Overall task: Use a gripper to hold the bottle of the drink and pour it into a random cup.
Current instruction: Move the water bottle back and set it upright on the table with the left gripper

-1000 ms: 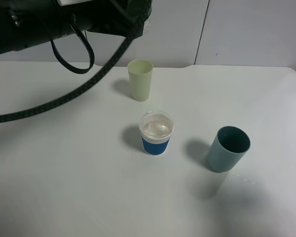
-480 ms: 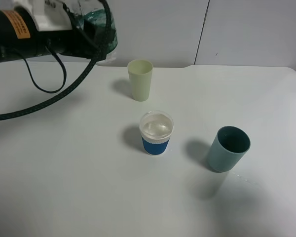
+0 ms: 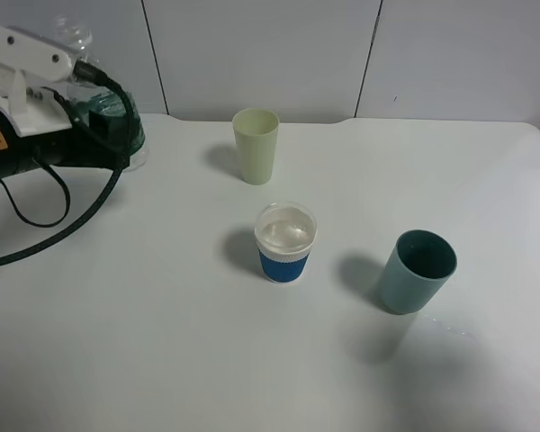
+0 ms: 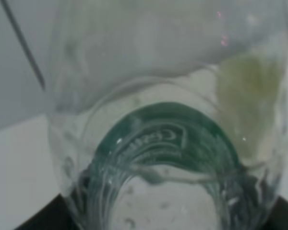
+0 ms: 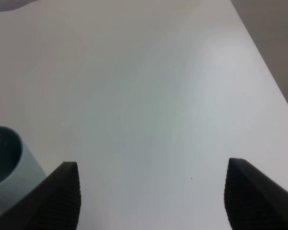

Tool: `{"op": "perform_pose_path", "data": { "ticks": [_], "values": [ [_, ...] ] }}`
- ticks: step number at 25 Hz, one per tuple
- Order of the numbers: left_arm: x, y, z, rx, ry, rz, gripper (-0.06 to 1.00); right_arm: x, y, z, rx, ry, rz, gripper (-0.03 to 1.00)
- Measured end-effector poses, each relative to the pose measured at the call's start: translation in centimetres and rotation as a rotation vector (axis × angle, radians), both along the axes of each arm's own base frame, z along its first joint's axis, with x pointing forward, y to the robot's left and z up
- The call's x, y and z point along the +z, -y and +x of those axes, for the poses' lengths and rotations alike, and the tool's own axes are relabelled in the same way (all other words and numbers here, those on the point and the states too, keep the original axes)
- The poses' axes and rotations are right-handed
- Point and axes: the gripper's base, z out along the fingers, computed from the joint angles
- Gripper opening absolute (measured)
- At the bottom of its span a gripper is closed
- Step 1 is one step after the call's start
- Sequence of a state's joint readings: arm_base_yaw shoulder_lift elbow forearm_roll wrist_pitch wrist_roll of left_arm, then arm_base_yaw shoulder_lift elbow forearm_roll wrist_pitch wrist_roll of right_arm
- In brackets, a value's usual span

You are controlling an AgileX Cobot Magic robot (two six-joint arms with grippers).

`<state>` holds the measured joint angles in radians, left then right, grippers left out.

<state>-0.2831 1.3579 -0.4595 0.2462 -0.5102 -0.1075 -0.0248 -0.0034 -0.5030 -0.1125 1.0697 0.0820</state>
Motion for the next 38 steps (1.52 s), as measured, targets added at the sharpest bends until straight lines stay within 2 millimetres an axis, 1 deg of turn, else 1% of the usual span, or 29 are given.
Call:
{"op": "perform_pose_path", "data": {
  "ticks": [5,11,15,23,30,38],
  "values": [
    [-2.6,-0.6,0.0,0.022,-0.084,0.019,0.51,0.0,0.0,0.0,0.000,0.000,0.000,0.63],
    [-5.0,-0.1,1.0,0.003,-0.101,-0.001,0.51,0.0,0.0,0.0,0.000,0.000,0.000,0.63],
    [-6.3,0.3,1.6,-0.017,-0.079,-0.032,0.51,0.0,0.0,0.0,0.000,0.000,0.000,0.63],
    [-8.4,0.7,2.0,-0.046,-0.072,-0.062,0.51,0.0,0.0,0.0,0.000,0.000,0.000,0.63],
    [-9.7,1.1,2.0,-0.086,-0.068,-0.071,0.51,0.0,0.0,0.0,0.000,0.000,0.000,0.63],
    [-11.4,-0.4,2.4,-0.070,-0.086,0.011,0.51,0.0,0.0,0.0,0.000,0.000,0.000,0.63]
  ]
}}
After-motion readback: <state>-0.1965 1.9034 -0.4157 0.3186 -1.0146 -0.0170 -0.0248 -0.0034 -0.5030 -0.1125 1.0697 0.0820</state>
